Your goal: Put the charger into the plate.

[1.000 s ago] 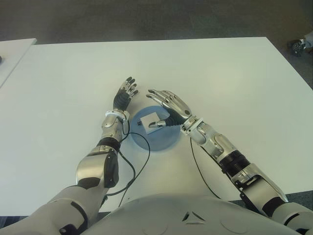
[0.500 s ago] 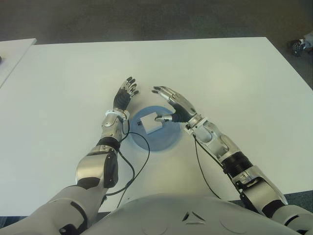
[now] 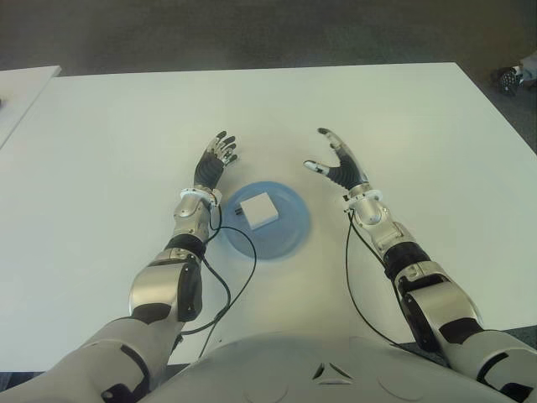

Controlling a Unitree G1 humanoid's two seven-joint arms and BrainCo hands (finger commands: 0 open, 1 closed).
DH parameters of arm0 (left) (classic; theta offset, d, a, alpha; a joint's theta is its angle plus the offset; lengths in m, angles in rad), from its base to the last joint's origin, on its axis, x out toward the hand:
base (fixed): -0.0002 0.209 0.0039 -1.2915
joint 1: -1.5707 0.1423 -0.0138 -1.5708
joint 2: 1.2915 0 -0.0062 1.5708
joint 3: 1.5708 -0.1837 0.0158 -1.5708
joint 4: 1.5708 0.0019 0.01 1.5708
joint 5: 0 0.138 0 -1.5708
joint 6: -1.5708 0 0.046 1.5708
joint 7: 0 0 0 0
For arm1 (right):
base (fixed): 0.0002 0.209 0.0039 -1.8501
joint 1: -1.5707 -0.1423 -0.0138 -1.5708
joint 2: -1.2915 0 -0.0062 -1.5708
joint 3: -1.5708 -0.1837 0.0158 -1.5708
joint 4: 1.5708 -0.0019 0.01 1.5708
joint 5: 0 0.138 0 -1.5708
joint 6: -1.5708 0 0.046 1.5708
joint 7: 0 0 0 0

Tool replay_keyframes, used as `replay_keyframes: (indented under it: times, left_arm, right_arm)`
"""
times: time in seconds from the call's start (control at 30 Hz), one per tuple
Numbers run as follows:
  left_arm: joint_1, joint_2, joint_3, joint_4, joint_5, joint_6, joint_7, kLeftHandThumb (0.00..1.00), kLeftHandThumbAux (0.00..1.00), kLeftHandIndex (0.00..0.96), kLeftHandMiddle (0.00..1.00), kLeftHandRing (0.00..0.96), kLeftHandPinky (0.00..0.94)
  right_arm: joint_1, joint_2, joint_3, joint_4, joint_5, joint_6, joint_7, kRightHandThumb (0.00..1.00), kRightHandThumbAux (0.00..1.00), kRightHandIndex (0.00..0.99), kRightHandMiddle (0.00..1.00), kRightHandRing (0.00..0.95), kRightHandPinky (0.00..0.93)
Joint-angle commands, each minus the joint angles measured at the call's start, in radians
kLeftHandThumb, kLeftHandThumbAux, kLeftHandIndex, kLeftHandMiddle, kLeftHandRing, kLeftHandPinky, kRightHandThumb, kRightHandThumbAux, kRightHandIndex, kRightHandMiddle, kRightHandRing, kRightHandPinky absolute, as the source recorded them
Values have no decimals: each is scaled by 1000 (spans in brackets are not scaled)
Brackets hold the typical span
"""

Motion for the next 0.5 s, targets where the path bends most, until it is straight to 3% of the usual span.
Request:
replay_keyframes:
  times: [0.03, 0.23, 0.5]
  left_arm:
    - [49, 7, -5, 49, 13, 52, 5, 27, 636, 40, 146, 115, 61]
    - [52, 6, -6, 47, 9, 44, -12, 34, 621, 44, 140, 105, 56]
    - [57, 6, -3, 43, 4, 35, -27, 43, 605, 54, 142, 107, 73]
  right_arm:
    - [-24, 82, -142, 127, 182, 6, 88, 85, 571, 0, 0, 0, 0]
    - [-38, 105, -212, 169, 257, 22, 171, 79, 674, 0, 0, 0, 0]
    - [-46, 108, -238, 201, 269, 42, 225, 50, 735, 3, 4, 0, 0]
